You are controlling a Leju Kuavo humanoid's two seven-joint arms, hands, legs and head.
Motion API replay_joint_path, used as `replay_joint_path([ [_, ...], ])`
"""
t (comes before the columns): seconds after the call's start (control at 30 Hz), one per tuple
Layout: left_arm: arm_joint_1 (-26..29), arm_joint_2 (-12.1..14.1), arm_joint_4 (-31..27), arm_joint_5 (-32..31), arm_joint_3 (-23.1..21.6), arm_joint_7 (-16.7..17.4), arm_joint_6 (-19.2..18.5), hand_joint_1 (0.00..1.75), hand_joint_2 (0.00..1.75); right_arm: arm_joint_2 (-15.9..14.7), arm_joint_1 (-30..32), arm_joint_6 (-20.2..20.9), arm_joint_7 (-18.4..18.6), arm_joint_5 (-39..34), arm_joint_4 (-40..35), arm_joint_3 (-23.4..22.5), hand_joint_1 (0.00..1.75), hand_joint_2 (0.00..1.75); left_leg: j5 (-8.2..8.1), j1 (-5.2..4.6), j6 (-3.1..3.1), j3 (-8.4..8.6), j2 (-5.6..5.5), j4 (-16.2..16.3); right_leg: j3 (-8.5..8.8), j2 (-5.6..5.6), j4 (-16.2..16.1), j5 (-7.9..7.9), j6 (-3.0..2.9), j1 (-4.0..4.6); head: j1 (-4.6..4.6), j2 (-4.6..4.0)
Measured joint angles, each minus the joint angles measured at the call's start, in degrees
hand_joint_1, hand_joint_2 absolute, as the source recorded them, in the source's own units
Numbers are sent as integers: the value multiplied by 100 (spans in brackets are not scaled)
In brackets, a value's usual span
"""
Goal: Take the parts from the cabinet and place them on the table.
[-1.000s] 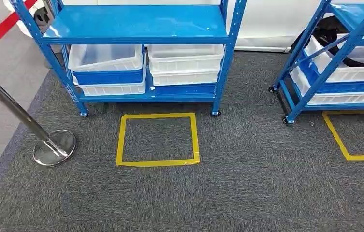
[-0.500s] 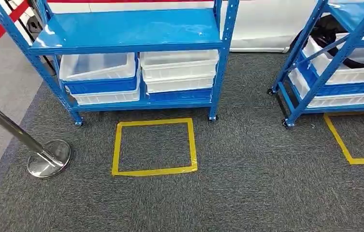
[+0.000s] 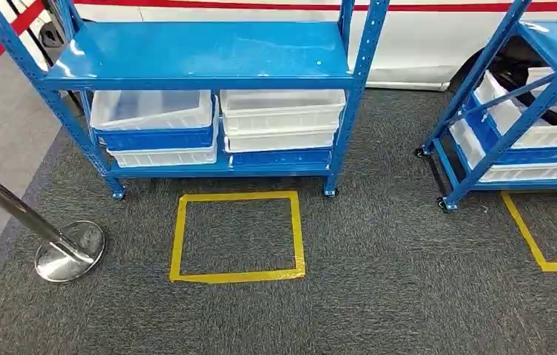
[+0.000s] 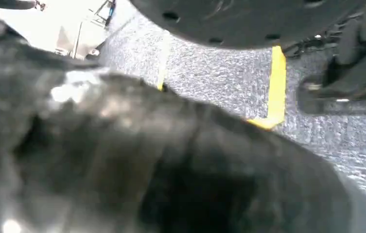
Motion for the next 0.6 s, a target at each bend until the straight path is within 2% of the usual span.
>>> replay_joint_path([
  [0.03, -24, 0, 0, 0, -2, 0, 0, 0, 0, -2, -12, 0, 7, 0, 0, -9, 0, 0, -53, -14, -48, 24, -32, 17, 12, -3, 37, -264, -33, 43, -16, 0],
  [0.07, -52, -7, 0, 0, -2, -2, 7, 0, 0, -2, -34, -2, 7, 2, 0, -16, 0, 0, -112, -17, -95, 22, -26, -7, 69, 0, 44, -177, -67, 50, -22, 0],
  [0.1, -57, -7, 0, 0, -2, -2, 9, 0, 0, -2, -35, -7, 7, 9, 0, -18, 0, 0, -94, -18, -120, 122, -20, 39, 78, 14, -10, -183, -107, 47, -22, 0],
  [0.13, -64, -7, 0, 0, -2, -7, 11, 0, 0, -4, -34, -6, 15, 9, 0, -29, 0, 0, -57, -25, -147, 148, -19, 29, 138, 13, -23, -209, -150, 39, -27, 0],
  [0.17, -76, 0, 0, 0, -2, -4, 13, 0, 0, -4, -41, -7, 15, 9, 0, -33, 0, 0, -73, -11, -161, 102, -11, 120, 238, 23, -82, -202, -187, 12, -22, 0],
  [0.2, -80, 0, 0, 0, -2, -9, 15, 0, 0, -4, -39, -7, 15, 9, 0, -35, 0, 0, -63, 5, -189, 5, -4, 386, 309, 13, -116, -233, -230, 14, -29, 0],
  [0.23, -82, 0, 0, 0, -2, -7, 13, 0, 0, -7, -40, -7, 15, 9, 0, -37, 0, 0, -164, 7, -213, -227, -1, 756, 344, 8, -131, -256, -264, 14, -33, 0],
  [0.3, -85, 0, 0, 0, -2, -7, 9, 0, 0, -4, -60, -7, 33, 15, 0, -37, 0, 0, -561, 19, -241, -737, -1, 1455, 404, 9, -138, -331, -282, 22, -33, 0],
  [0.33, -83, 0, 0, 0, -2, -7, 7, 0, 0, -4, -61, -7, 42, 20, 0, -37, 0, 0, -706, 24, -253, -941, 0, 1667, 455, 15, -137, -377, -283, 24, -33, 0],
  [0.37, -73, 0, 0, 0, -2, -7, 4, 0, 0, -4, -60, -7, 46, 22, 0, -37, 0, 0, -658, 28, -262, -1048, 0, 1655, 528, 24, -137, -429, -280, 24, -33, 0],
  [0.4, -60, 0, 0, 0, -2, -7, 0, 0, 0, -4, -60, -7, 53, 28, 0, -37, 0, 0, -452, 29, -251, -1043, 0, 1442, 602, 32, -138, -480, -273, 24, -33, 0],
  [0.47, -45, 8, 0, 2, -2, -7, -2, 0, 0, -4, -57, -7, 59, 33, 0, -40, 0, 0, 279, 27, -219, -858, 2, 594, 765, 34, -141, -586, -241, 24, -33, 0],
  [0.5, -25, 13, 0, 0, 0, -7, -2, 0, 0, 0, -48, -7, 66, 33, 2, -40, 0, 0, 599, 19, -180, -813, 13, 244, 764, 28, -155, -633, -218, 24, -33, 0],
  [0.53, -22, 22, 0, 2, 2, -9, -9, 0, 0, 2, -57, -2, 72, 35, 7, -40, 0, 0, 183, -38, -167, -872, 25, 318, 833, 48, -132, -662, -179, 39, -27, 0],
  [0.57, -52, 22, 0, 2, 2, -9, -9, 0, 0, 7, -93, -2, 72, 37, 4, -40, 0, 0, 189, -39, -128, -848, 7, 299, 824, 48, -140, -695, -130, 41, -42, 0],
  [0.6, -36, 22, 0, 2, 0, -11, -11, 0, 0, 7, -96, -2, 72, 42, 4, -40, 0, 0, 391, -33, -90, -820, 5, 207, 902, 51, -97, -684, -88, 47, -33, 0],
])
